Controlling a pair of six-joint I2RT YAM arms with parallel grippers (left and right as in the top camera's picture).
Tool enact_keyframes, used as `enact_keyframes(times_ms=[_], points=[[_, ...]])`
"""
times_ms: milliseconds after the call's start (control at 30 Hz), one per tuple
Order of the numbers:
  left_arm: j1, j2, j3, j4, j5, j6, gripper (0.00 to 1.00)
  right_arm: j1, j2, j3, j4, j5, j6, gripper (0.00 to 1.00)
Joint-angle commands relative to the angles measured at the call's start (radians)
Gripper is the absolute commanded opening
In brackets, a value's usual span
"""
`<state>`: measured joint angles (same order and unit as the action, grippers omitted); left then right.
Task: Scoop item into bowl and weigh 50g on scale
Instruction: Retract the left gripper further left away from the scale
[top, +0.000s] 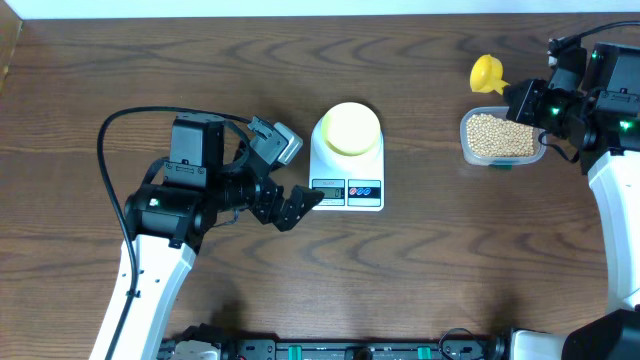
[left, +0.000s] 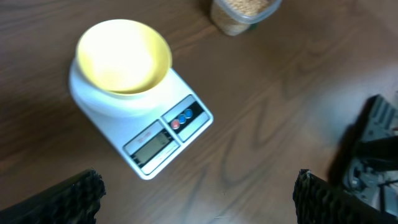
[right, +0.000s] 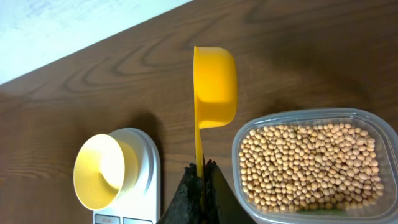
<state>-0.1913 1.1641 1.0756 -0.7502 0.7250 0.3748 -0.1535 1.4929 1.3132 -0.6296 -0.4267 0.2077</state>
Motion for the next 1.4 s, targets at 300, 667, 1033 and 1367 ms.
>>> enact_keyframes(times_ms=[300, 667, 1033, 1367], points=[[0.0, 0.005, 0.006, 0.027, -0.304, -0.066, 1.0, -0.01, -0.012, 0.014, -0.01, -0.01, -0.014, 0.01], [0.0, 0.005, 0.006, 0.042, -0.266, -0.066, 1.0, -0.01, -0.012, 0.014, -0.007, -0.011, -0.014, 0.01], [0.0, 0.005, 0.006, 0.051, -0.266, -0.066, 1.0, -0.01, -0.012, 0.014, -0.017, -0.014, -0.014, 0.01], [0.0, 0.005, 0.006, 0.051, -0.266, -0.066, 1.0, -0.01, -0.012, 0.014, -0.018, -0.029, -0.013, 0.01]])
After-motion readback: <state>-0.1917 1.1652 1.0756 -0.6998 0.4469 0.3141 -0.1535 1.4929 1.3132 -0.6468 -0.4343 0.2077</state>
